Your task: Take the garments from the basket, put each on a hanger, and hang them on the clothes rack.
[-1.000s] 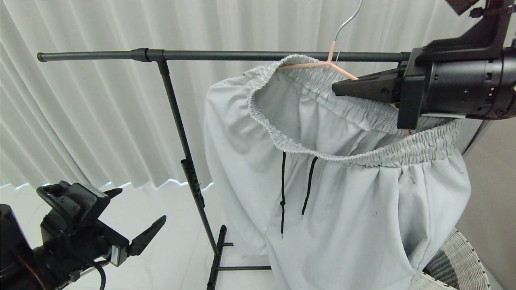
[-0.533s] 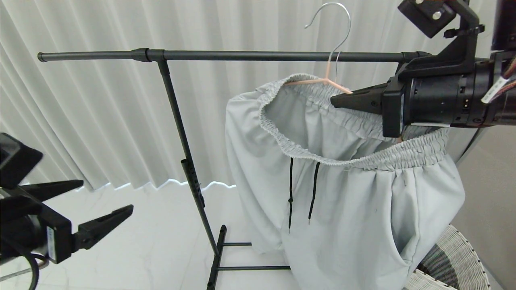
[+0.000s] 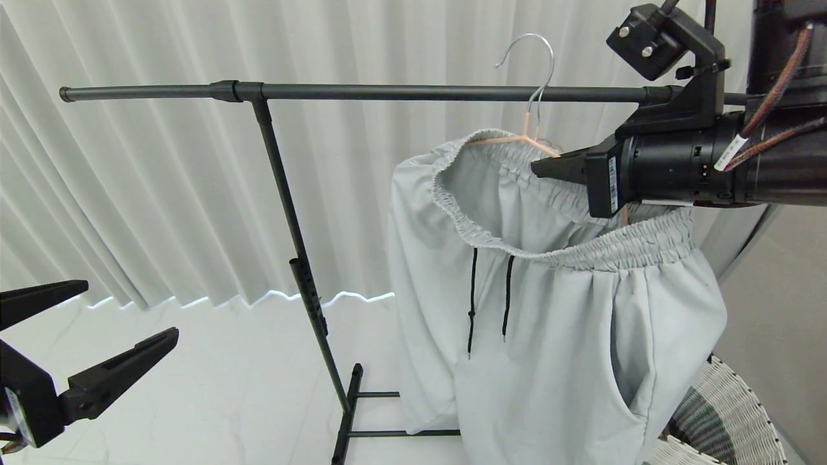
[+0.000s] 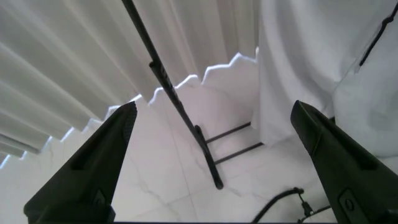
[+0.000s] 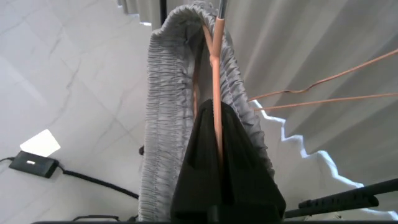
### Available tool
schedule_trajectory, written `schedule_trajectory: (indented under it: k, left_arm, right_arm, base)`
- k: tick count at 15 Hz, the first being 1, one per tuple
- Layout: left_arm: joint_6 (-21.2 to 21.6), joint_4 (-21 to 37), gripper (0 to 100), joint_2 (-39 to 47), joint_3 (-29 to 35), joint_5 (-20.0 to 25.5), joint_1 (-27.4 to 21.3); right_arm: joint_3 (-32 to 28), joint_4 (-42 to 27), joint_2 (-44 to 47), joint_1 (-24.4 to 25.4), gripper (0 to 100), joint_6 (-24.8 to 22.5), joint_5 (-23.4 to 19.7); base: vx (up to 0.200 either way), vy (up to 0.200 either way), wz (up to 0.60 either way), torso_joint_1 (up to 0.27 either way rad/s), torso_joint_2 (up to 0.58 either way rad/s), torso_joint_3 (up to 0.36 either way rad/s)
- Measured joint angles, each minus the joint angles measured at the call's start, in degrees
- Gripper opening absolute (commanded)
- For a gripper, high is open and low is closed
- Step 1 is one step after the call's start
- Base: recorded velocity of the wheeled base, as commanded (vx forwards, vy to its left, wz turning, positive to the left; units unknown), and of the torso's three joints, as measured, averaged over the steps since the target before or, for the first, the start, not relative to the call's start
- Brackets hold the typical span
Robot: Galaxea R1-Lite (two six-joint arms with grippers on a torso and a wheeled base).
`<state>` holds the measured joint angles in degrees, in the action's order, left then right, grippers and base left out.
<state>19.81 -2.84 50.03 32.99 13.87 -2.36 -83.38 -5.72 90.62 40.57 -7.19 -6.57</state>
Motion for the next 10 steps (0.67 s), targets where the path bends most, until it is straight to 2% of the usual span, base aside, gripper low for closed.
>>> schedule_trajectory:
  k: [8,10]
  left_arm:
    - [0.5,0.1,100,-0.2,-0.1,0.1,-0.4]
    - [0.8,0.0,100,-0.2,-0.1,0.1,-0.3]
  right_arm:
    - [-0.1,1.7,1.5,-0.3,0,0.1,0.0]
    - [-0.3,2.5,2.3,-0.4,0,0.1,0.0]
  base:
    - [0.2,0.0,0.0,0.002,0.0,0.001]
    - [0.0,0.0,0.0,0.0,0.0,0.0]
